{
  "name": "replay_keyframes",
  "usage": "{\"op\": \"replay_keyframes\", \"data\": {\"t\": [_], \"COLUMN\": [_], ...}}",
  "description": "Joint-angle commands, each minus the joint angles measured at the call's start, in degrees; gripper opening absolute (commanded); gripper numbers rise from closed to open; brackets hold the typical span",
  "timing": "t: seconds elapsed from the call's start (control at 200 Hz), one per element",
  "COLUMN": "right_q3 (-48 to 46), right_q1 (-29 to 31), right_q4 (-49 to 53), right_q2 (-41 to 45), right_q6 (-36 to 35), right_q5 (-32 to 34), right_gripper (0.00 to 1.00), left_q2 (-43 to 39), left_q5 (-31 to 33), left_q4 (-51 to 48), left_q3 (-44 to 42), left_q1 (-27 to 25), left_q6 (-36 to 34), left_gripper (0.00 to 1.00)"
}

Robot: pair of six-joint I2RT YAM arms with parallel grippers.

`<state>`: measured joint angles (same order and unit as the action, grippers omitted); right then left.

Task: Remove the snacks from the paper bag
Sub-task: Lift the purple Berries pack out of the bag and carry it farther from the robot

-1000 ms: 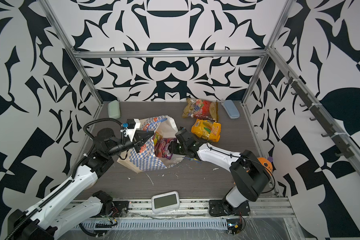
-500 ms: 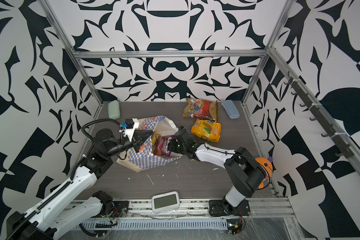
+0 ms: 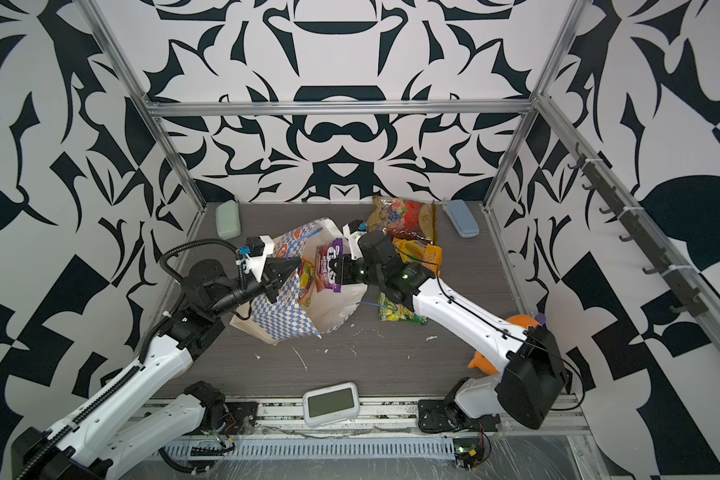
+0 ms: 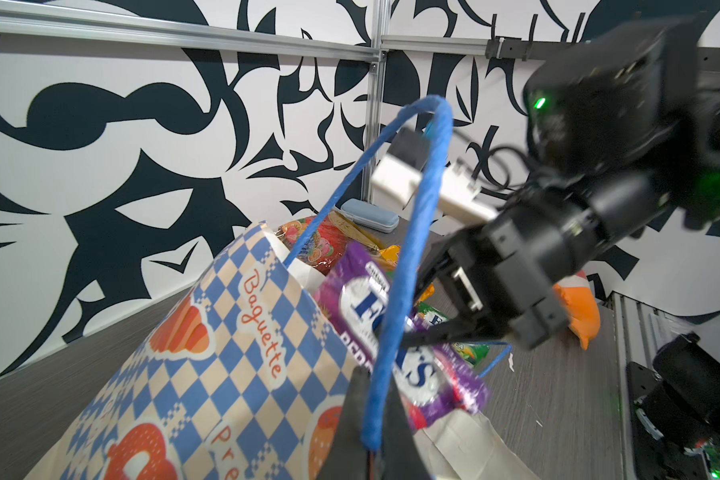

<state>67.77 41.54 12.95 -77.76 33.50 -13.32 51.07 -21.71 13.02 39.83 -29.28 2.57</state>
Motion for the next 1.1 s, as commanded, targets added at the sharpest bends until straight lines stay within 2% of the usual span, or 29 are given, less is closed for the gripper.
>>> {"op": "replay_keyframes", "data": {"t": [0.0, 0.17, 0.355, 0.43, 0.53, 0.625, 0.665, 0.715, 0.845, 0.94, 1.095], "right_q3": [7.2, 14.0, 18.9, 19.9, 20.7, 21.6, 20.6, 17.9, 8.2, 2.0, -1.5], "right_q1": [-0.9, -4.1, -9.6, -13.7, -20.3, -28.3, -32.3, -37.9, -53.4, -57.8, -60.9], "right_q4": [4.9, 14.0, 25.5, 28.1, 30.5, 34.1, 34.6, 33.0, 22.8, 15.0, 7.6], "right_q2": [3.4, 5.7, 10.0, 12.7, 14.7, 13.2, 12.5, 12.0, 10.6, 9.5, 3.9], "right_q6": [-7.8, -10.6, -16.0, -17.7, -19.5, -20.5, -20.6, -19.7, -12.8, -7.8, -3.0], "right_q5": [-2.0, 1.2, 15.4, 21.0, 23.7, 23.8, 26.6, 25.0, 8.3, 3.8, -0.5], "right_gripper": [0.00, 0.00, 0.00, 0.00, 0.00, 0.00, 0.00, 0.00, 0.00, 0.00, 0.00], "left_q2": [-0.6, -1.7, -3.0, -3.8, -4.7, -5.3, -5.6, -5.8, -5.6, -5.6, -6.1], "left_q5": [0.4, 0.9, 1.9, 2.1, 2.5, 2.7, 2.8, 2.8, 2.1, 1.5, 1.5], "left_q4": [1.1, 1.0, 1.2, 1.1, 0.3, 0.3, 0.3, 0.9, 2.2, 2.2, 2.4], "left_q3": [-0.3, -0.6, -1.5, -1.9, -2.2, -2.4, -2.4, -2.7, -3.2, -3.3, -3.5], "left_q1": [0.0, 0.0, 0.0, 0.0, 0.0, 0.0, 0.0, 0.0, 0.0, 0.0, 0.0], "left_q6": [-0.8, -0.9, -1.5, -1.7, -2.1, -2.4, -2.4, -2.2, -1.2, -0.7, -0.5], "left_gripper": [0.00, 0.00, 0.00, 0.00, 0.00, 0.00, 0.00, 0.00, 0.00, 0.00, 0.00]}}
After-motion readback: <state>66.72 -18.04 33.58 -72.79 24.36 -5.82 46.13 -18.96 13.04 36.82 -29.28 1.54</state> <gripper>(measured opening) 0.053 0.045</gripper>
